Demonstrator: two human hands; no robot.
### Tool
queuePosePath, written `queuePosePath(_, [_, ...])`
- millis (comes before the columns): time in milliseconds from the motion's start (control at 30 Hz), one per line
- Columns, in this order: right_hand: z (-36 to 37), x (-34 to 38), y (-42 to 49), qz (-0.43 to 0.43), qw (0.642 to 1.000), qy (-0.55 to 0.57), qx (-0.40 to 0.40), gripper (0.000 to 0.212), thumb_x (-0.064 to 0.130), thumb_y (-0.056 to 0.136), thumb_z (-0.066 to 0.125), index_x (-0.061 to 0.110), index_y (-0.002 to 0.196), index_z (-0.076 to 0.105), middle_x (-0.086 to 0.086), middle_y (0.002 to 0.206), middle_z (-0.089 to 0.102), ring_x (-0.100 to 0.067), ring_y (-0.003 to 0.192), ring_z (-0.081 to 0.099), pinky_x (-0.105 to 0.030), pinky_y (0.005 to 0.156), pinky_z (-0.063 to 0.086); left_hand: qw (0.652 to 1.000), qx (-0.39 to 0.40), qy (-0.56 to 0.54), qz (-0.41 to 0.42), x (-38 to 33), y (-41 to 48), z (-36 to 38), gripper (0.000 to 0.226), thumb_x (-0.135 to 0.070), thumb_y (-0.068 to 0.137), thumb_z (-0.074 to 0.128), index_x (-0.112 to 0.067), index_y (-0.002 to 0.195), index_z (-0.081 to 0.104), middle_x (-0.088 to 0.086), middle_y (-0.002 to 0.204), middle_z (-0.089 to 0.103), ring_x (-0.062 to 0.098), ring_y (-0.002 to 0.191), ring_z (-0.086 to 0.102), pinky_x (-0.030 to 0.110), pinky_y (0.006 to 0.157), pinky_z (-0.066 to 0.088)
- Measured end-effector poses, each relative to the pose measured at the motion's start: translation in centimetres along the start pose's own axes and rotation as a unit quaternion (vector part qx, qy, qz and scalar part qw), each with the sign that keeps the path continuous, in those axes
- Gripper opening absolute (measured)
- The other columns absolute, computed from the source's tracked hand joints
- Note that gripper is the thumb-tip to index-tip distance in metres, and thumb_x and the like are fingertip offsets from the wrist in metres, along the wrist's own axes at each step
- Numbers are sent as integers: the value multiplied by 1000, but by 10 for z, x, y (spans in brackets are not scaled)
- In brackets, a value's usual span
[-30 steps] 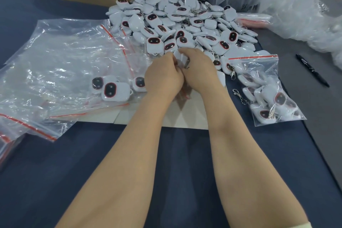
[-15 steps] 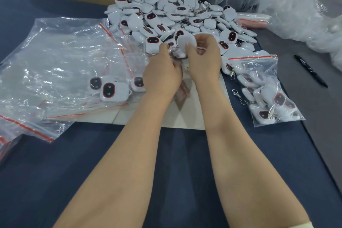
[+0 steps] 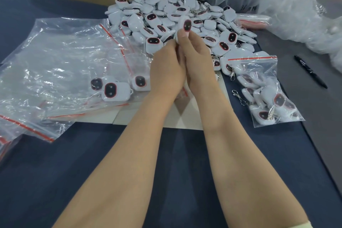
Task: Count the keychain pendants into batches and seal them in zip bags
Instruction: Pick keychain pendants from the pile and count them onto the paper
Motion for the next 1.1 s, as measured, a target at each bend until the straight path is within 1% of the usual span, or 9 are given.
queuePosePath(133, [-20, -21, 6, 71, 986, 122, -87, 10, 10, 93, 60, 1, 96, 57, -18, 91, 62, -27, 83, 60, -42, 84, 52, 997, 20, 70, 17, 2, 0, 5, 25, -28, 97, 44, -12, 101, 63, 7, 101, 64, 27, 94, 58, 36, 78, 46])
queuePosePath(233, [-33, -31, 9, 66, 987, 38, -141, 18, 11, 91, 62, -3, 103, 58, -22, 100, 66, -32, 91, 66, -47, 87, 55, 974, 66, 216, -5, 15, -2, 14, 33, -35, 94, 47, -14, 119, 55, 11, 122, 53, 33, 114, 47, 40, 89, 39])
queuePosePath(300, [-34, -33, 11, 45, 988, -33, -142, 11, 12, 89, 64, 5, 93, 57, -9, 87, 67, -11, 78, 68, -34, 75, 58, 959, 95, 268, -15, 22, -4, 18, 40, -35, 91, 49, -13, 125, 50, 13, 128, 48, 34, 119, 42, 41, 93, 36])
queuePosePath(367, [-33, -33, 13, 36, 987, -80, -132, 14, 13, 89, 64, 15, 85, 50, 2, 78, 61, 4, 61, 62, -23, 62, 53, 956, 105, 273, -16, 24, -5, 20, 43, -32, 88, 53, -12, 126, 48, 14, 130, 46, 34, 121, 41, 41, 94, 36])
queuePosePath(467, [-34, -36, 17, 47, 987, -98, -121, 18, 12, 88, 63, 11, 97, 47, -3, 88, 61, -17, 83, 65, -39, 78, 56, 963, 101, 249, -25, 23, -4, 18, 41, -29, 86, 55, -12, 123, 47, 12, 126, 50, 35, 118, 45, 43, 92, 37])
queuePosePath(600, [-32, -40, 19, 58, 992, -36, -106, 10, 18, 93, 58, 12, 92, 50, -7, 89, 69, -30, 83, 67, -43, 75, 56, 969, 100, 225, -28, 22, -4, 18, 35, -27, 85, 54, -13, 117, 48, 11, 120, 55, 35, 113, 49, 43, 88, 39])
queuePosePath(700, [-31, -38, 19, 45, 994, -37, -90, 9, 17, 95, 54, 13, 88, 50, -6, 91, 68, -30, 86, 66, -43, 79, 55, 971, 94, 216, -30, 22, -4, 17, 32, -27, 85, 53, -13, 115, 50, 9, 118, 57, 34, 112, 51, 42, 87, 40])
queuePosePath(933, [-28, -29, 17, -7, 995, -86, -51, 11, 11, 94, 57, 13, 84, 51, 0, 83, 68, -14, 75, 63, -32, 71, 54, 975, 85, 204, -37, 22, -3, 15, 33, -25, 86, 52, -10, 115, 51, 10, 116, 58, 34, 110, 52, 42, 87, 41])
queuePosePath(1100, [-29, -33, 20, 13, 996, -44, -74, 10, 13, 95, 55, 13, 85, 56, -11, 96, 70, -32, 90, 68, -43, 80, 55, 975, 87, 201, -28, 22, -3, 16, 33, -26, 87, 53, -10, 116, 50, 9, 116, 58, 33, 110, 51, 42, 87, 40])
Point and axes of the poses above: each hand's wrist, its own y-axis towards the middle knuckle, its own z-axis out of the palm, x = y × z, the point moved 8 cm from there along y, towards the middle knuckle
